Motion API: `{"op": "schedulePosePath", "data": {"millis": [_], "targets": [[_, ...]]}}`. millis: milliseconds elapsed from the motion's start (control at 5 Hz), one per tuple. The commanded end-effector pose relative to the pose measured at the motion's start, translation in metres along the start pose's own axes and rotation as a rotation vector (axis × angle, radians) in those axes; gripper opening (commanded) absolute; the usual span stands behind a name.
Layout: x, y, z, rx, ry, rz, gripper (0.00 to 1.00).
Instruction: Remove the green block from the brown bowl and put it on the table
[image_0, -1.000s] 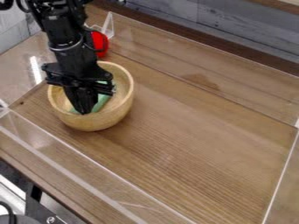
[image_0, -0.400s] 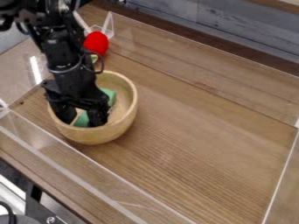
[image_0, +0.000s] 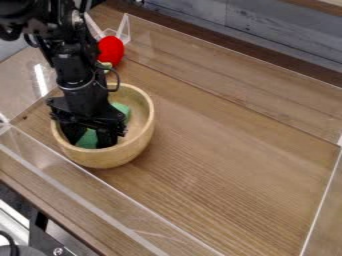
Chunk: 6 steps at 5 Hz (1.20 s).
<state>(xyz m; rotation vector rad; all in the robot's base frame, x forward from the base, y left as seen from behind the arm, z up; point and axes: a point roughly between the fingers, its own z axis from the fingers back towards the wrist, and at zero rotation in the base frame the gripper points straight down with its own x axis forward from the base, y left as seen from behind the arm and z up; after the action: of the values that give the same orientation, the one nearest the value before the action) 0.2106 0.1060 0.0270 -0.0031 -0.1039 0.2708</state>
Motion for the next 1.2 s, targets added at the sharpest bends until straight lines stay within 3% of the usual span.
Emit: {"op": "schedulePosePath", "data": {"millis": [0,400,600,800,1000], "targets": [[0.013,-0.001,0.006,0.01,-0.022,0.004,0.0],[0.026,0.004,0.004,0.008,-0.024,-0.038,0.0],[0.032,0.014,-0.003,0.011,-0.017,-0.072,1.0],[0.033,0.006,0.001,0.006,-0.018,-0.05,0.0],[0.027,0.011,0.007,0.001,-0.021,0.008,0.0]]}}
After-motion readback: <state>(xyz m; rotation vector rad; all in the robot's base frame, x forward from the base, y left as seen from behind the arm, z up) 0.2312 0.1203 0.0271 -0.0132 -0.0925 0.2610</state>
